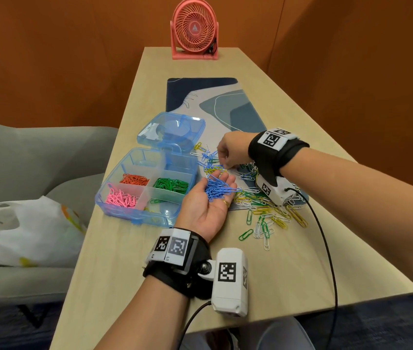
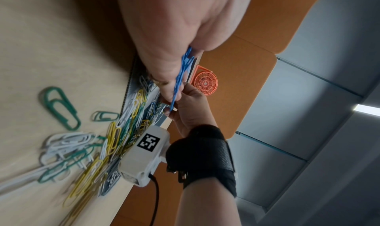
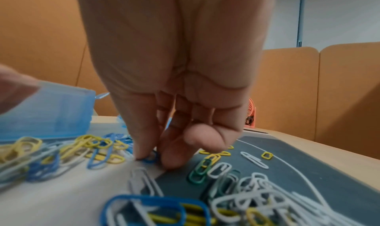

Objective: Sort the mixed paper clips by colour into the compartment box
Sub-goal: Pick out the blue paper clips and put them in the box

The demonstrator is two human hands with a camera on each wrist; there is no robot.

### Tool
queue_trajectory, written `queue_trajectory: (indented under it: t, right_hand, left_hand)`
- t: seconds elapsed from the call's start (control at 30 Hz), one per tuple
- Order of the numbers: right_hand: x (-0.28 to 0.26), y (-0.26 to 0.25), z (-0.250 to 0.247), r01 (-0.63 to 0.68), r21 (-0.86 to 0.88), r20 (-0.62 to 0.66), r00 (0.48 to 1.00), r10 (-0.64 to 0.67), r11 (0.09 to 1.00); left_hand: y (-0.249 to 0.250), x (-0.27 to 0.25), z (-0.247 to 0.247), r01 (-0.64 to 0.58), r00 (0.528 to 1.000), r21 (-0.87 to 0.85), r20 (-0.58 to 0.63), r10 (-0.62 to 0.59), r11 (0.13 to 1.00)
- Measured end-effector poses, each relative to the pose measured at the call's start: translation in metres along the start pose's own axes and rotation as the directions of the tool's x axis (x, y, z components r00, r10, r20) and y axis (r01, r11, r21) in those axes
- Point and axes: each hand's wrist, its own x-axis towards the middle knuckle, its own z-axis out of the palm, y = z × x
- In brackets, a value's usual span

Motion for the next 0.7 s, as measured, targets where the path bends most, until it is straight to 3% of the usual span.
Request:
queue_trajectory:
  t: [0.2,0.47,0.6,0.7]
  right_hand:
    - [-0.005,0.003,0.002,-0.055,-0.028,0.037,0.998,0.056,0.998]
    - [-0.018,0.009,-0.001,-0.059,0.148,-0.055,0.996,0.068,0.987]
    - [-0.044,0.005,-0.022,0.024,0.291,-0.067,0.998,-0.005,0.956]
    - [-0.065,-0.01,-0.031,0.122,0.335,-0.006,0.992,-0.128,0.934]
  left_hand:
    - [0.0,-0.001,0.0,-0.012,1.0,0.011,0.017,0.012,1.0]
    - [-0.001,-0.001,0.0,-0.005,1.0,0.017,0.016,0.004,1.0]
    - [0.0,0.0,0.0,-0.001,1.0,0.016,0.018,0.001,1.0]
    - [0.0,0.001,-0.001,-0.021,0.999,-0.017,0.031,0.022,1.0]
